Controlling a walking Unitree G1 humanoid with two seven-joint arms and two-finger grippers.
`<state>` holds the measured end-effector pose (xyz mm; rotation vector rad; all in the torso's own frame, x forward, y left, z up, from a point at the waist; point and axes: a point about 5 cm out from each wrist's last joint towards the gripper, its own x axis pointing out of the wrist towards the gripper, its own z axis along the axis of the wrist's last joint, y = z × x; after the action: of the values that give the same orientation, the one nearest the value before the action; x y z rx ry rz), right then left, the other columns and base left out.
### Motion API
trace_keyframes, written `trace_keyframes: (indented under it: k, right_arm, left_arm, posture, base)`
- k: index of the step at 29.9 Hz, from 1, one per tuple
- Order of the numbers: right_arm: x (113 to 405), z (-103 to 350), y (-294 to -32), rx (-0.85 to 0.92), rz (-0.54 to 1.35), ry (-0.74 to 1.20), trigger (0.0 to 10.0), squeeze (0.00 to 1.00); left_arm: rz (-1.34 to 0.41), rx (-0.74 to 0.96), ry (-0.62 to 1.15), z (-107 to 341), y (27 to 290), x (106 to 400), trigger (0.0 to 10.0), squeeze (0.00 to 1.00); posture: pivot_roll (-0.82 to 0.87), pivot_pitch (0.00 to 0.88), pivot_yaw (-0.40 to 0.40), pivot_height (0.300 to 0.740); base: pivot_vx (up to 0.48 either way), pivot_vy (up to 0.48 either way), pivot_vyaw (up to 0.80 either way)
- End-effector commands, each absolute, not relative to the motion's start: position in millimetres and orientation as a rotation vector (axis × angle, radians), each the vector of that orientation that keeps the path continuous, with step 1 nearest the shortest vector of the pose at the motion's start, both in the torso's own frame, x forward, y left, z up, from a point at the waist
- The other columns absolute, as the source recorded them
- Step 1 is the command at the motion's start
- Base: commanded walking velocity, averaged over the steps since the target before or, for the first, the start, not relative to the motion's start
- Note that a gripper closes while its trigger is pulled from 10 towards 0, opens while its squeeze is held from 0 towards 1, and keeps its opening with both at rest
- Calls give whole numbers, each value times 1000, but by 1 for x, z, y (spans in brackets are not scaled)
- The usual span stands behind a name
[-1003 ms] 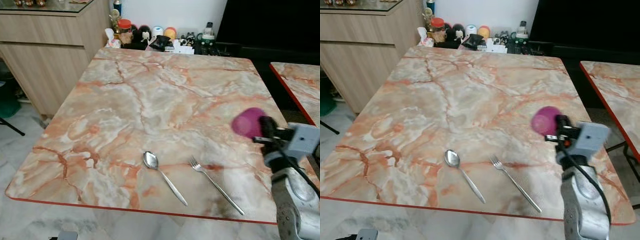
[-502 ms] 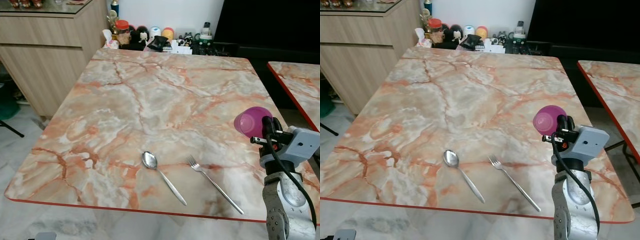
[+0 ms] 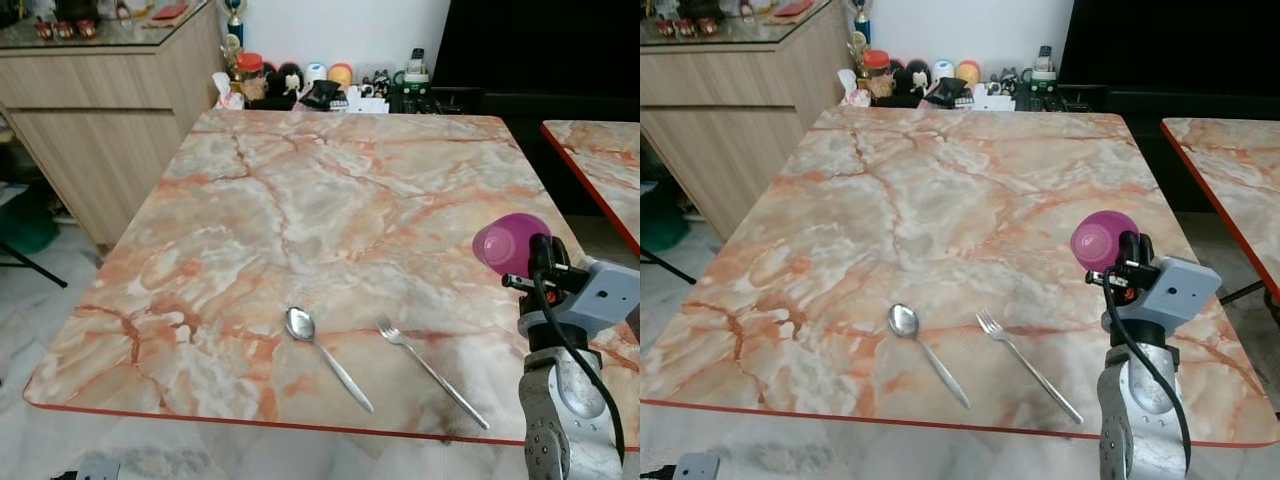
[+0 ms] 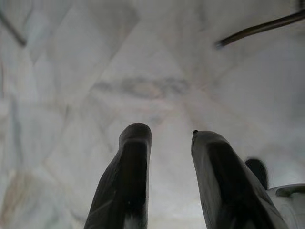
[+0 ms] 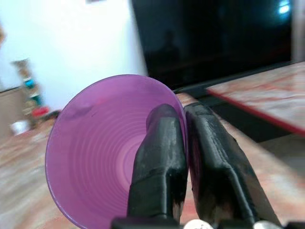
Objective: Setting the table
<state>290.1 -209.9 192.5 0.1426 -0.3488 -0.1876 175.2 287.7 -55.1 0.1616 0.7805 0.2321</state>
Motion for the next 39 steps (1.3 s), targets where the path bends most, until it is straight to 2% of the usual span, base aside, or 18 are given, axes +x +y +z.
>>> trace_keyframes:
  k: [1, 12, 39]
  right_arm:
    - [288, 192, -216, 147, -216, -358, 10000, 0]
    - [293, 194, -212, 128, -200, -365, 10000, 0]
    - [294, 192, -210, 129, -203, -367, 10000, 0]
  left_arm:
    - [209, 159, 803, -59, 283, 173, 10000, 0]
    - [207, 146, 820, -64, 279, 165, 10000, 0]
    - [171, 161, 823, -64, 276, 167, 10000, 0]
  posture:
    - [-47, 48, 39, 740]
    - [-47, 40, 15, 740]
    - [-53, 32, 25, 740]
  base:
    - [0, -472, 0]
    - [0, -472, 0]
    - [0, -469, 0]
